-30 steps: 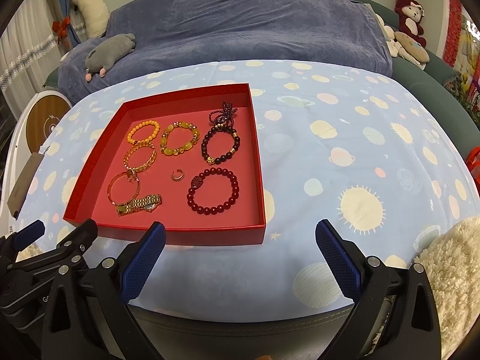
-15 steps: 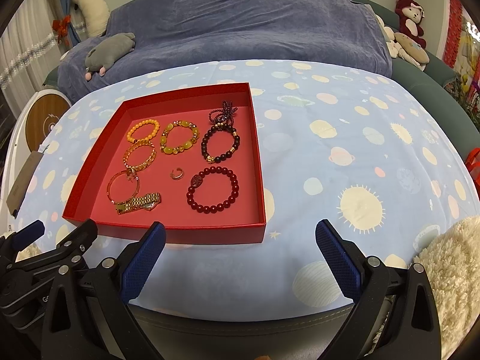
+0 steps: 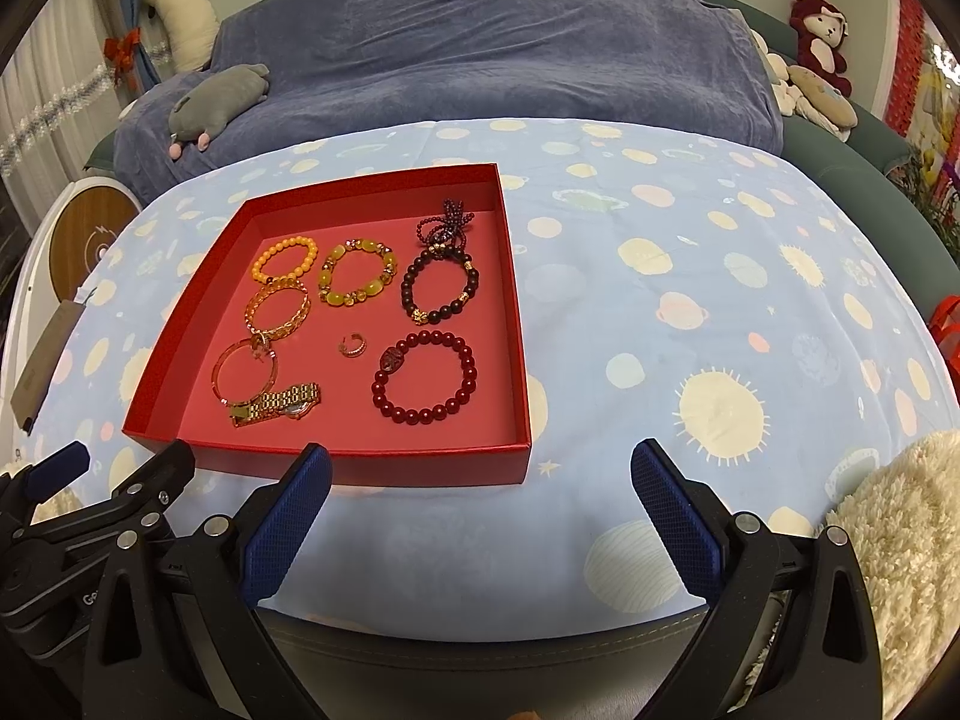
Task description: Organize jewelry
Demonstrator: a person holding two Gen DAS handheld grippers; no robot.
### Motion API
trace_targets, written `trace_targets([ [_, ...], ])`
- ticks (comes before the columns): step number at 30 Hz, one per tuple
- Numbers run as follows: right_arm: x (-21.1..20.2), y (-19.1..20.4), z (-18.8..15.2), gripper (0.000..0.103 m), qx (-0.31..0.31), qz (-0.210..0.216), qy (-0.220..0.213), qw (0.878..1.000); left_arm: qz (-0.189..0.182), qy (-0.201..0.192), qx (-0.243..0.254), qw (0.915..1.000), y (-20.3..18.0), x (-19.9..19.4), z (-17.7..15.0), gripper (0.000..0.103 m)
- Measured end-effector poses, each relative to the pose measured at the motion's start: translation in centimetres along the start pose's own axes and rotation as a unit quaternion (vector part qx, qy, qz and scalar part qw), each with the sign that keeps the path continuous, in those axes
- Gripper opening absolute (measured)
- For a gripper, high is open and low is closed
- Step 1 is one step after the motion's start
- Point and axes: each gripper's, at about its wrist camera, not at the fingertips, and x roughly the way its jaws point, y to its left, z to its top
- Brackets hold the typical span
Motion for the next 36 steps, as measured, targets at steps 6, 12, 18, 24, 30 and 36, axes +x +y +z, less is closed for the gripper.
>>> trace_targets([
  [6, -0.01, 0.06, -0.01, 0.096, -0.001, -0.002, 0.000, 1.000, 0.001, 0.000, 0.000, 1.0000, 0.07, 0.08, 0.01, 0.095],
  [12, -0.05, -0.05, -0.10, 0.096, -0.001, -0.002, 0.001, 1.000, 0.001, -0.001, 0.000, 1.0000, 0.09, 0.05, -0.01, 0.095],
  [18, -0.02, 0.04, -0.13, 0.096, -0.001, -0.002, 0.001, 1.000, 0.003, -0.002, 0.001, 1.0000, 0.13, 0.07, 0.01, 0.095],
  [24, -0.05, -0.08, -0.20, 0.096, -0.002, -0.002, 0.001, 1.000, 0.004, -0.003, 0.001, 1.0000, 0.16, 0.01, 0.02, 0.095],
  [30, -0.05, 0.07, -0.11, 0.096, -0.002, -0.002, 0.001, 1.000, 0.006, -0.003, 0.002, 1.0000, 0.22, -0.01, 0.05, 0.095],
  [36, 0.03, 0.10, -0.21, 0.096, -0.003, -0.002, 0.001, 1.000, 0.011, -0.004, 0.000, 0.9999, 0.28, -0.12, 0.08, 0.095],
])
